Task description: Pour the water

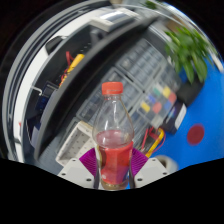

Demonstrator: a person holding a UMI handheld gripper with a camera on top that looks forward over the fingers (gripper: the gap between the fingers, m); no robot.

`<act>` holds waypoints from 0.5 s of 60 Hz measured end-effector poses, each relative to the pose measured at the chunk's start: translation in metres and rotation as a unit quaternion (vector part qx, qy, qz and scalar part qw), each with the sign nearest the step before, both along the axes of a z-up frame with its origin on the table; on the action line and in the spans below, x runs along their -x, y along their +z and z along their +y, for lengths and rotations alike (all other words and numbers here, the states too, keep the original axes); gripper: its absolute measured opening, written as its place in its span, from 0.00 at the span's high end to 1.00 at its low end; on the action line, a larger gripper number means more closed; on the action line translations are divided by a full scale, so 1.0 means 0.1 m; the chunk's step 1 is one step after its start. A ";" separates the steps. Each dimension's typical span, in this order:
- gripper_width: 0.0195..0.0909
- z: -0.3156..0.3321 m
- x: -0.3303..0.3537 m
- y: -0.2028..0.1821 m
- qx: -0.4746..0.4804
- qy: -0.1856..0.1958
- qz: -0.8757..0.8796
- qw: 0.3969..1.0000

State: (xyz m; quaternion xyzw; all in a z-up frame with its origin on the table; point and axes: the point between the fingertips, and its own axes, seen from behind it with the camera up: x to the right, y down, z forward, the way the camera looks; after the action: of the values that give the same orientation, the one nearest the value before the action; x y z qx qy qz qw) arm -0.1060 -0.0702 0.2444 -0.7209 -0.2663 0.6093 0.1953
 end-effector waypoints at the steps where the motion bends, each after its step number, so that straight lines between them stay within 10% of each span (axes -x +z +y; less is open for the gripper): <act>1: 0.70 0.07 -0.01 0.02 -0.022 -0.002 0.001 1.000; 15: 0.71 1.12 0.01 -0.19 -0.308 -0.030 -0.027 0.951; 30: 0.70 1.84 0.09 -0.87 -0.403 -0.017 -0.067 0.913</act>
State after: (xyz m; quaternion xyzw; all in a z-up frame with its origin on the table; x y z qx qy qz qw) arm -0.1148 0.1136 0.1575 -0.6244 -0.4891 0.3972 0.4616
